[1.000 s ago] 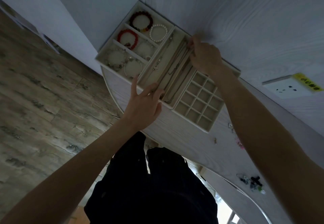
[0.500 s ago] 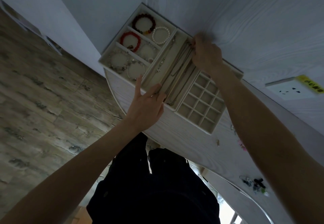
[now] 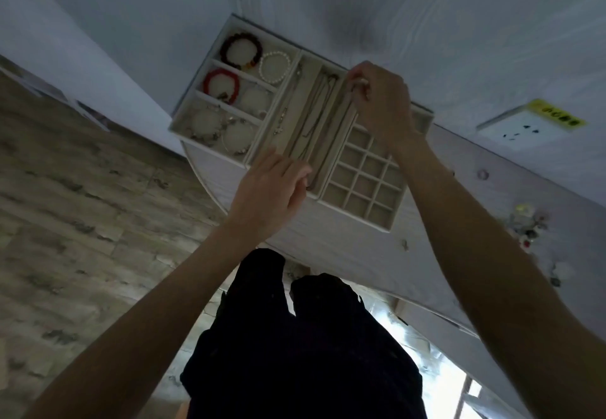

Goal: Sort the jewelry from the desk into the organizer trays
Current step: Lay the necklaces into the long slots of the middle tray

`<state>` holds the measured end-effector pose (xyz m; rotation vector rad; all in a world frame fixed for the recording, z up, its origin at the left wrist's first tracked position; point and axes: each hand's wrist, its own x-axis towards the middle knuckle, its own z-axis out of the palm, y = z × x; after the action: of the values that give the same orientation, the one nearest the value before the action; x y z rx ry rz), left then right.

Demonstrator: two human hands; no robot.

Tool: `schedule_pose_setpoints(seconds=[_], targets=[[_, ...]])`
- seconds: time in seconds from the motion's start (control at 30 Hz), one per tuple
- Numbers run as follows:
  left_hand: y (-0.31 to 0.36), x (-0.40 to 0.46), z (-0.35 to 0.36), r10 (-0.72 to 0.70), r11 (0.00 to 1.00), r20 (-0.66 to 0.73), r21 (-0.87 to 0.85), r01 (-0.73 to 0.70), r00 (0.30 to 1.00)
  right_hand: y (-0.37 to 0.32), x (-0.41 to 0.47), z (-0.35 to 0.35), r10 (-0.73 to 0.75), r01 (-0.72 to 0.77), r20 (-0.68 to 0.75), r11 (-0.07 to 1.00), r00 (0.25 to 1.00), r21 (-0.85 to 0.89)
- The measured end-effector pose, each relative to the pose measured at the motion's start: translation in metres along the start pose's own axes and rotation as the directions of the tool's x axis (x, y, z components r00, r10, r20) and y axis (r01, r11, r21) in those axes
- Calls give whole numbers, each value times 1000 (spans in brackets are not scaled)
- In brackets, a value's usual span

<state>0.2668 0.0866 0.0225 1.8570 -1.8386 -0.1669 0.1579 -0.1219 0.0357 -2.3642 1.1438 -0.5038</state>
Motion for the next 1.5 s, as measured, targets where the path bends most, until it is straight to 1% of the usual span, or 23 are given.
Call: schedule_pose_setpoints(seconds=[0.1, 0.17, 0.2, 0.23, 0.3, 0.33, 0.37, 0.43, 0.53, 0.6, 0.63, 0.7, 0.73, 0.83, 0.9, 0.93, 1.07, 1.2, 1.27, 1.37, 1.43, 1.47, 1.5], targets=[[30, 21, -8, 11, 958, -87, -285, -35, 996, 3, -49, -23, 34, -26, -173, 998, 984, 50], [59, 37, 1, -9, 891, -98, -453, -37, 995, 15, -94, -35, 71, -87, -285, 995, 956, -42], [76, 46, 9, -20, 853, -69, -521, -19, 997, 25, -119, -42, 92, -129, -318, 987, 944, -98], [87, 51, 15, -49, 810, -23, -585, 26, 999, 31, -140, -43, 109, -160, -313, 977, 944, -144], [116, 66, 39, -40, 704, 186, -693, 160, 982, 57, -189, -53, 204, -268, -293, 943, 934, -197], [129, 72, 53, -9, 676, 304, -700, 230, 953, 72, -214, -58, 259, -321, -278, 923, 925, -211], [135, 76, 67, 21, 678, 399, -680, 280, 917, 84, -234, -62, 307, -366, -259, 904, 916, -222], [156, 86, 99, 114, 752, 509, -606, 261, 853, 112, -274, -79, 432, -483, -239, 846, 870, -227], [175, 100, 133, 186, 867, 546, -482, 125, 817, 139, -301, -101, 531, -595, -302, 782, 792, -183], [198, 112, 155, 214, 903, 537, -427, 44, 816, 158, -306, -117, 563, -632, -326, 757, 760, -166], [207, 118, 167, 229, 929, 519, -370, -25, 824, 167, -304, -123, 572, -639, -321, 752, 755, -163], [228, 128, 189, 291, 952, 473, -227, -204, 831, 185, -296, -132, 578, -631, -276, 758, 768, -166], [239, 131, 198, 322, 947, 462, -166, -276, 826, 193, -291, -133, 558, -601, -240, 780, 794, -176], [259, 138, 215, 354, 923, 494, -49, -381, 794, 209, -279, -128, 444, -455, -102, 854, 890, -251], [262, 142, 220, 289, 945, 528, -24, -326, 799, 217, -280, -122, 372, -368, -46, 880, 927, -300], [260, 143, 220, 246, 961, 533, -23, -277, 809, 221, -282, -121, 350, -350, -58, 882, 935, -314], [247, 140, 214, 183, 978, 522, -13, -207, 833, 232, -291, -128, 366, -397, -156, 863, 918, -312], [240, 136, 205, 191, 979, 527, -40, -201, 828, 231, -278, -135, 386, -416, -155, 862, 909, -290], [238, 136, 201, 202, 979, 505, -111, -170, 839, 225, -260, -136, 354, -381, -146, 885, 924, -268], [243, 139, 184, 238, 951, 399, -282, -129, 886, 220, -238, -131, 297, -288, -12, 916, 955, -277], [245, 139, 170, 226, 919, 346, -387, -81, 911, 221, -230, -126, 343, -328, 23, 915, 939, -234], [244, 140, 162, 198, 897, 334, -440, -33, 921, 220, -229, -127, 389, -384, 2, 910, 921, -156], [242, 140, 155, 145, 866, 331, -498, 43, 932, 216, -228, -130, 443, -444, -30, 895, 896, -31]])
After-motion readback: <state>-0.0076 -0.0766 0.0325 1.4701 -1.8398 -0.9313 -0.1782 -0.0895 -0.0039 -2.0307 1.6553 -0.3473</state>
